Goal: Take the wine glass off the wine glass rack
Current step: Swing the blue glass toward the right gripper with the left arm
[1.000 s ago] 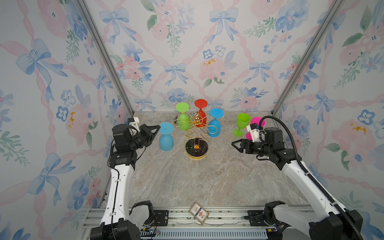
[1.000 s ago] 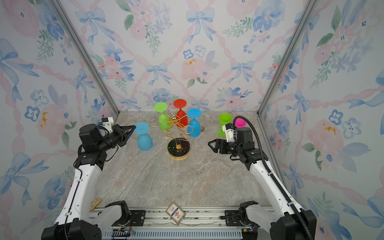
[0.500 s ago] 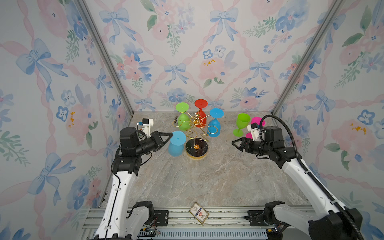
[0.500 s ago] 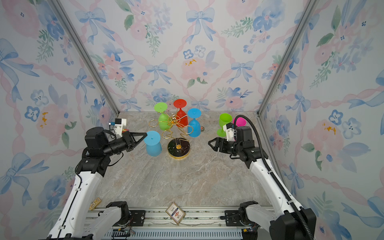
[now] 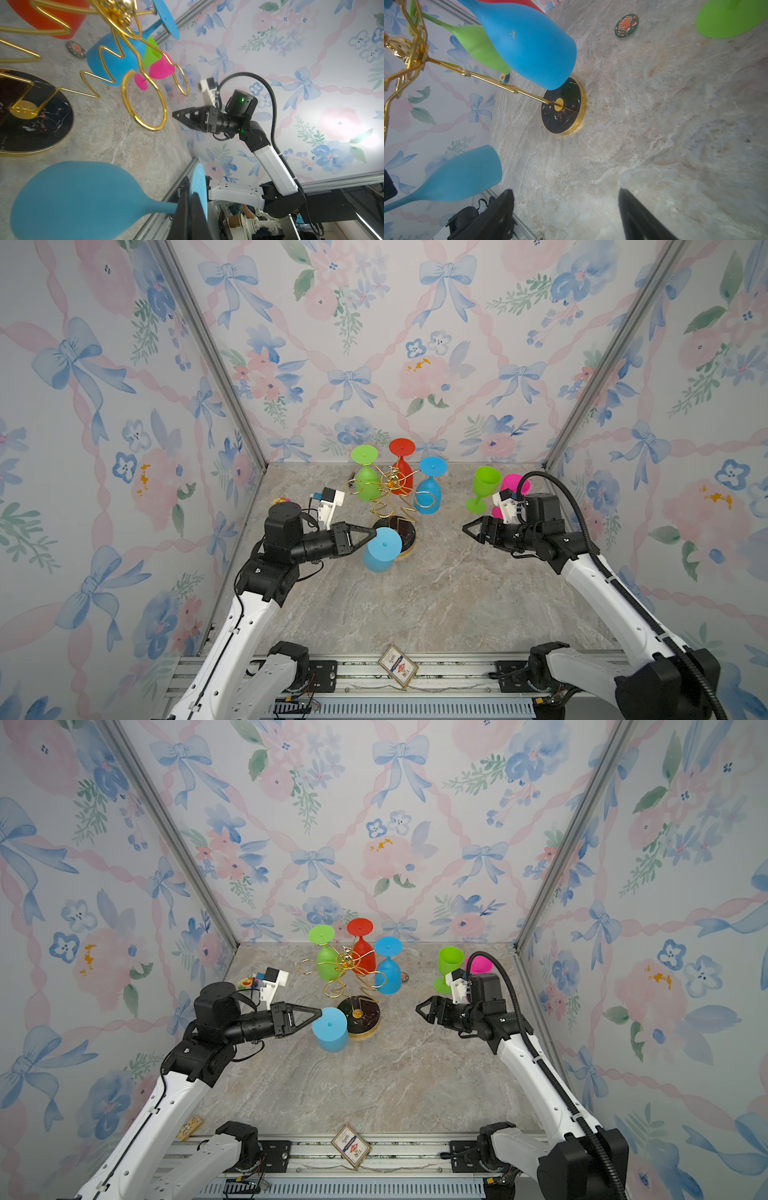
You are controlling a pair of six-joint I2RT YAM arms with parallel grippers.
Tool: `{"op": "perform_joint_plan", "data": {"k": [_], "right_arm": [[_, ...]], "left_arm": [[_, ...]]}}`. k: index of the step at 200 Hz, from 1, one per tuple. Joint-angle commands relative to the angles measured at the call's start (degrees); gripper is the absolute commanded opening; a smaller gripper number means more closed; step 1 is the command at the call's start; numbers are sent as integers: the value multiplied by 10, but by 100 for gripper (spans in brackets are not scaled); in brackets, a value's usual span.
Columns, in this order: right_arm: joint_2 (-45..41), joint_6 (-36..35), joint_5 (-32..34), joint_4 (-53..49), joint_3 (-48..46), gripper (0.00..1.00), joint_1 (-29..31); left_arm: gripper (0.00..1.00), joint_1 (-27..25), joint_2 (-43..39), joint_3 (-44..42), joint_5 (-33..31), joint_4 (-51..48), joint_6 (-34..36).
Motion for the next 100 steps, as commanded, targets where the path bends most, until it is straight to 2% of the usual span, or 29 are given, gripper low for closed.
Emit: {"op": "perform_joint_plan", "data": {"k": [1, 60, 79, 100], "right_arm": [[9, 14, -9, -33, 18, 81, 2], [2, 29, -27, -118, 23, 80, -25], [-2, 36, -45, -141, 24, 80, -42], [-4, 41, -67, -166, 27, 80, -59]], "left_arm": [[0, -58, 10, 1, -32, 2, 32], [0, -248, 72, 83, -149, 0, 128], [0, -293, 91, 108, -196, 0, 181], [0, -319, 112, 131, -230, 0, 228]]}}
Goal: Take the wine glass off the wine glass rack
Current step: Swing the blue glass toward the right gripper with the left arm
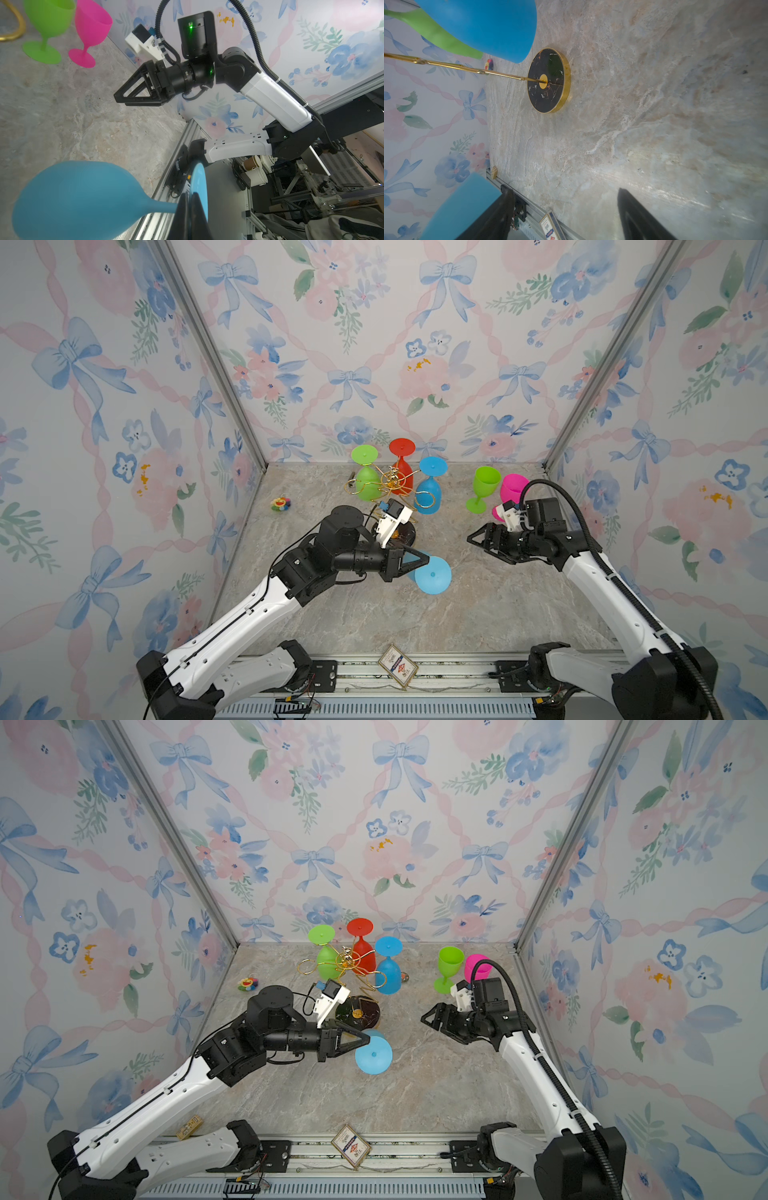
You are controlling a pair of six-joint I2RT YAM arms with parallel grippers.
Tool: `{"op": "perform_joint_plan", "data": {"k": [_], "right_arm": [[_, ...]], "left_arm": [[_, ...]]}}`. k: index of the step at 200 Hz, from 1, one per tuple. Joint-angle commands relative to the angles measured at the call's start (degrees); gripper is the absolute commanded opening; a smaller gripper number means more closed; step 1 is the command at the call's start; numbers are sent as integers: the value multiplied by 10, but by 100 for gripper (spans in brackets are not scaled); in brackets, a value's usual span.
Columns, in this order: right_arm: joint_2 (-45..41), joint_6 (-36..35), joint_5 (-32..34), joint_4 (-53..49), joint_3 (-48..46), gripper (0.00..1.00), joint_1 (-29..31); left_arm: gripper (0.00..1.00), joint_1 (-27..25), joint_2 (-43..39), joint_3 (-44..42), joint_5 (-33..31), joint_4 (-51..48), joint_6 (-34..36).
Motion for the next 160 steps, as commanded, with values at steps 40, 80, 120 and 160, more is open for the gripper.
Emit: {"op": "perform_joint_plan", "data": {"k": [40, 80, 120, 160], "right_arm": [[-9, 26, -51, -112, 44, 80, -34], [-15, 58, -56, -143, 59, 80, -26], [-29, 123, -45, -138, 66, 79, -39], [-33, 147, -34, -151, 84, 78, -51]], "left_arm": [[0, -82, 40, 53, -171, 7, 194], [0, -172, 51, 53, -284, 9, 316], [0, -238, 56, 45, -387, 10, 394], [0, -292, 47, 26, -475, 17, 467]]}}
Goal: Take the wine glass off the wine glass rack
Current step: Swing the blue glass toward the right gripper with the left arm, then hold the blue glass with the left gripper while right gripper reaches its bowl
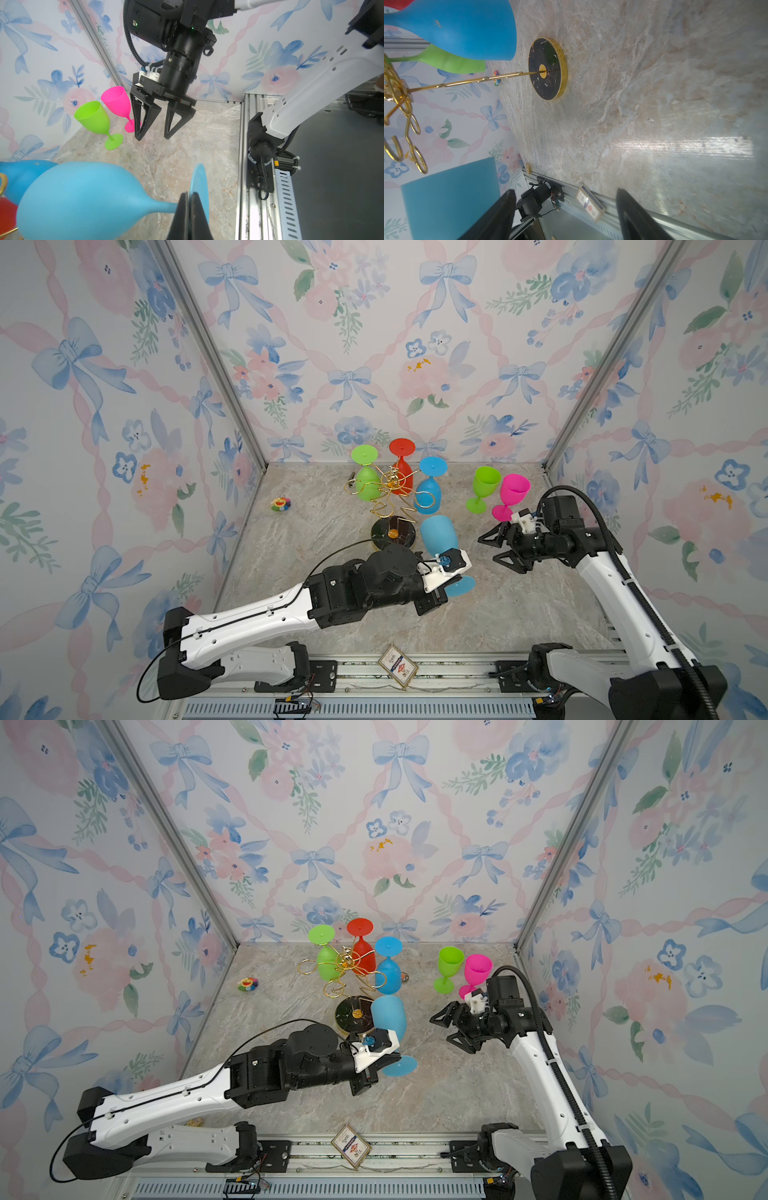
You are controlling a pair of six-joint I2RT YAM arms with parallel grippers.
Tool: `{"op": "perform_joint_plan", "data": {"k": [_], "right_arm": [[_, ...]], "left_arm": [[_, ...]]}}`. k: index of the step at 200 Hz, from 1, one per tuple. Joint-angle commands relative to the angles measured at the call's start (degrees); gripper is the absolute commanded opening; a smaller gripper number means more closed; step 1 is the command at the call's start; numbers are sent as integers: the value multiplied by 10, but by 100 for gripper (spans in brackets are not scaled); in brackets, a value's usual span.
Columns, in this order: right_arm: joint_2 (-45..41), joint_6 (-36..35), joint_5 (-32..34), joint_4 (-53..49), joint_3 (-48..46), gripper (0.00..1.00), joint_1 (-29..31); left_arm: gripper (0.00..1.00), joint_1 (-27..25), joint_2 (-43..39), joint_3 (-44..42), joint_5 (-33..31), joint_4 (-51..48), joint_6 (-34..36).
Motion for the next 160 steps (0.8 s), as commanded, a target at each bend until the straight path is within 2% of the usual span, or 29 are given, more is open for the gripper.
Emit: {"op": "perform_joint_plan", "data": {"k": [1, 43, 86, 123, 160], "right_arm": [[-14, 34, 8, -19, 19, 77, -8], [-9, 46, 10, -50, 50, 76, -10], [-1, 47, 20, -90, 103, 76, -6], [0, 73, 6, -101, 110, 75, 1], [3, 90, 0, -121, 124, 73, 7]], "left_arm": [[0, -28, -9, -12, -86, 18, 78], [0, -81, -14, -39, -175, 33, 145], [0, -115, 0, -70, -240, 42, 203], [0, -126, 21, -89, -278, 48, 238], [0, -134, 45, -98, -320, 54, 315]]}}
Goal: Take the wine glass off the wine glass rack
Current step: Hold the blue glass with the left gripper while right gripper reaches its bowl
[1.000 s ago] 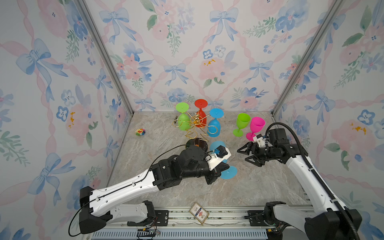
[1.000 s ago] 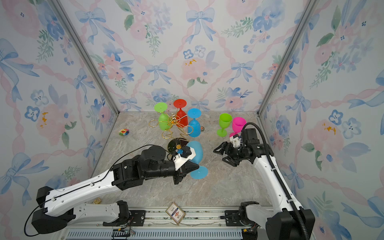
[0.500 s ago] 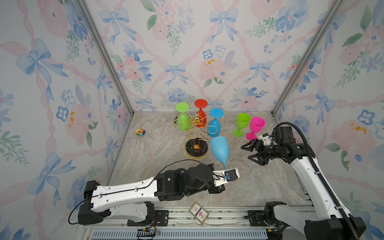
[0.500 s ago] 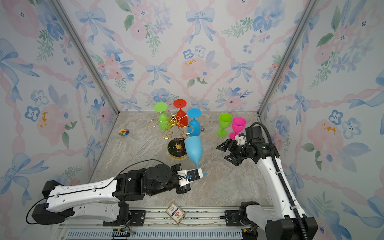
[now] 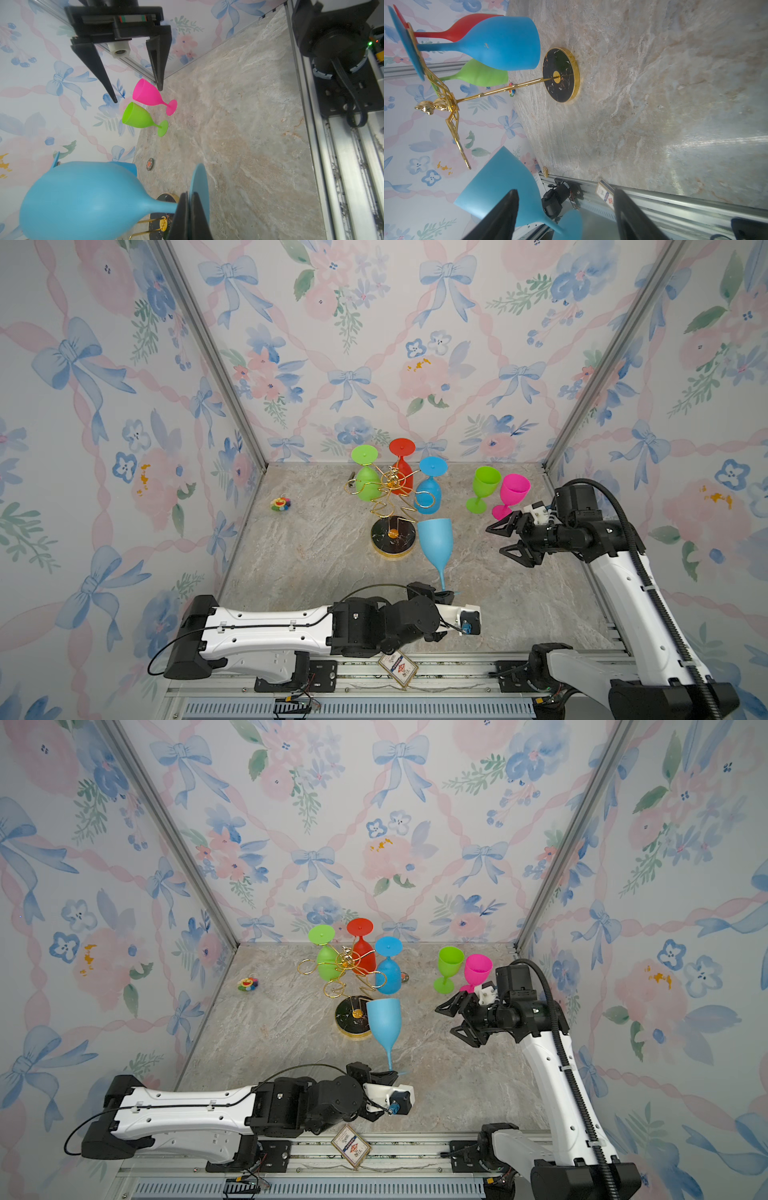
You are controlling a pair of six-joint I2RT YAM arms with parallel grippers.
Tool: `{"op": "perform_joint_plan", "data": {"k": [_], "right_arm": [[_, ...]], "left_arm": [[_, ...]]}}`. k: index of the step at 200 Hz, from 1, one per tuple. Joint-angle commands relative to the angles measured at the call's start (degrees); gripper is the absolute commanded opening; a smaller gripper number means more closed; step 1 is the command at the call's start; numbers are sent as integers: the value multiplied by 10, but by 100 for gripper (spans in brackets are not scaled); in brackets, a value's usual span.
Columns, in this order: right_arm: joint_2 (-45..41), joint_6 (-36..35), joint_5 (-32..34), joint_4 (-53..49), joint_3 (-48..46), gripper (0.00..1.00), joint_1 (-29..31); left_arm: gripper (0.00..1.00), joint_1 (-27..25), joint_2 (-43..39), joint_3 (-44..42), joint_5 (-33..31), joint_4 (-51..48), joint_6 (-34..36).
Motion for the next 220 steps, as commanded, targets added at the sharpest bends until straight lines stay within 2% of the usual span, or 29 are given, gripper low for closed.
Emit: {"op": "perform_joint_plan", "data": {"k": [1, 59, 81, 105, 137, 157, 184, 220], "right_arm": [[5, 19, -9, -38, 27, 73, 5], [23, 38, -21, -36, 57, 70, 0], [29, 59, -49, -27, 71, 67, -7], [32, 75, -68, -35, 96, 64, -15], [34, 92, -81, -33, 123, 61, -8], [37, 94, -86, -34, 138, 61, -2], [49, 82, -86, -59, 150, 57, 14], [49, 65, -107, -95, 132, 50, 31]], "left_arm": [[0, -5, 12, -8, -47, 19, 64], [0, -10, 43, -24, -75, 44, 154], [0, -10, 59, -26, -105, 52, 202], [0, -10, 69, -49, -148, 106, 294], [0, -10, 66, -113, -173, 244, 424], [0, -10, 56, -153, -165, 332, 500], [0, -10, 37, -177, -125, 398, 568], [0, -9, 39, -199, -111, 409, 588]]}}
